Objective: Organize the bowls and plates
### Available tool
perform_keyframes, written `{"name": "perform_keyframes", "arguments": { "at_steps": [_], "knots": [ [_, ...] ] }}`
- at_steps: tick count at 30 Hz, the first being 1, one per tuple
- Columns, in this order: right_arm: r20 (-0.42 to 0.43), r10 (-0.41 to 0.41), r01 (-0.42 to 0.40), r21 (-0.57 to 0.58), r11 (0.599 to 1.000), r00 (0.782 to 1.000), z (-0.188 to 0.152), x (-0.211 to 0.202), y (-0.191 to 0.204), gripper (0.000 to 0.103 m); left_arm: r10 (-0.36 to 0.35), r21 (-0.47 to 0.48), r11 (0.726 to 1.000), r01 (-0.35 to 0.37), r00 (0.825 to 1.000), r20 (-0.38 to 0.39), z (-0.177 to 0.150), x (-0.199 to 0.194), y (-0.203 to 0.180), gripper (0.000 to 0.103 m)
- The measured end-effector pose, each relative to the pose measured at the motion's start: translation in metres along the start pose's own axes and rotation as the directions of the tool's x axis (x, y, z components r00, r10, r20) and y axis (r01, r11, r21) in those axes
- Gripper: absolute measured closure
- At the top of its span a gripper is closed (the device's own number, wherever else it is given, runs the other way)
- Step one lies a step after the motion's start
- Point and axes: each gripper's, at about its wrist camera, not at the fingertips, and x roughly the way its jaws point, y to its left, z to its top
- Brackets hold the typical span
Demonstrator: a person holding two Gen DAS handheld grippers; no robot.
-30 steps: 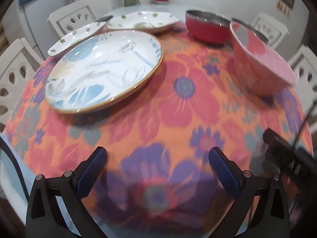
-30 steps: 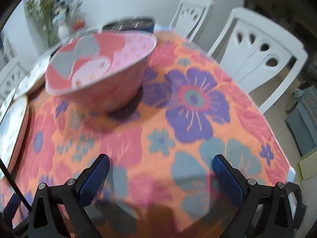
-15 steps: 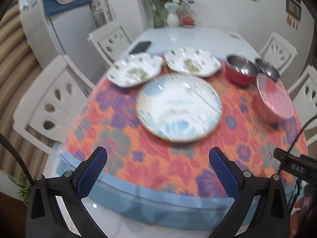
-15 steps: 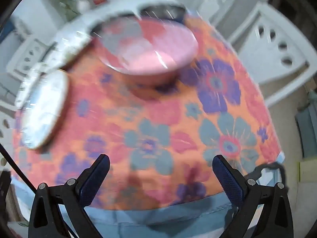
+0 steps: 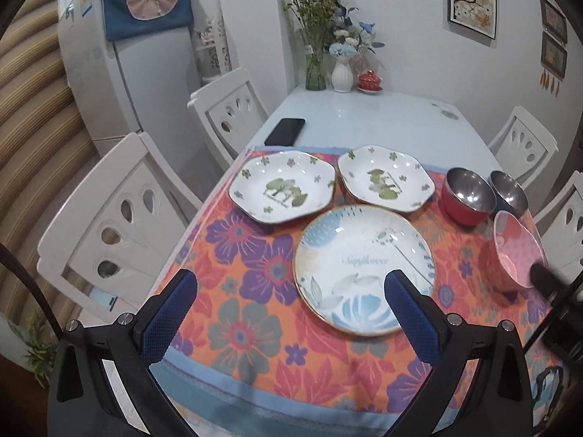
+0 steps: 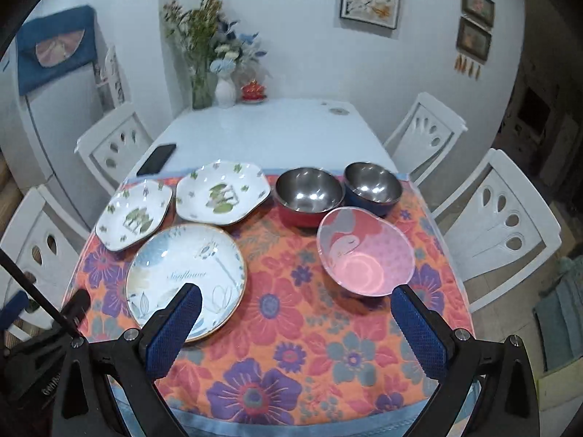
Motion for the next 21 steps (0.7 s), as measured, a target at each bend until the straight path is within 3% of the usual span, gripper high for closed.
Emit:
{"name": "perform_keyframes", "arguments": {
  "at_steps": [4,13,21],
  "knots": [
    [-0.065,0.070,-0.068,0.029,0.997,0.995,-0.012,0.017,0.004,0.000,-0.012,0.003,1.000,0.012,1.000,-0.015,0.002,0.010,0.004,0.001],
    [-0.072,0.044,-0.043,0.017,0.999,0.996,-0.011,0.026,0.009,0.000,-0.066,-0.005,0.998,0.065,0.995,-0.080,0.002,0.025,0.003,0.001],
    [-0.094,0.039,-0.036,0.036,0.999,0.995,-0.012,0.032,0.004,0.000,-0.101,-0.012,0.995,0.101,0.991,-0.086,0.004,0.030,0.003,0.001]
  ]
}}
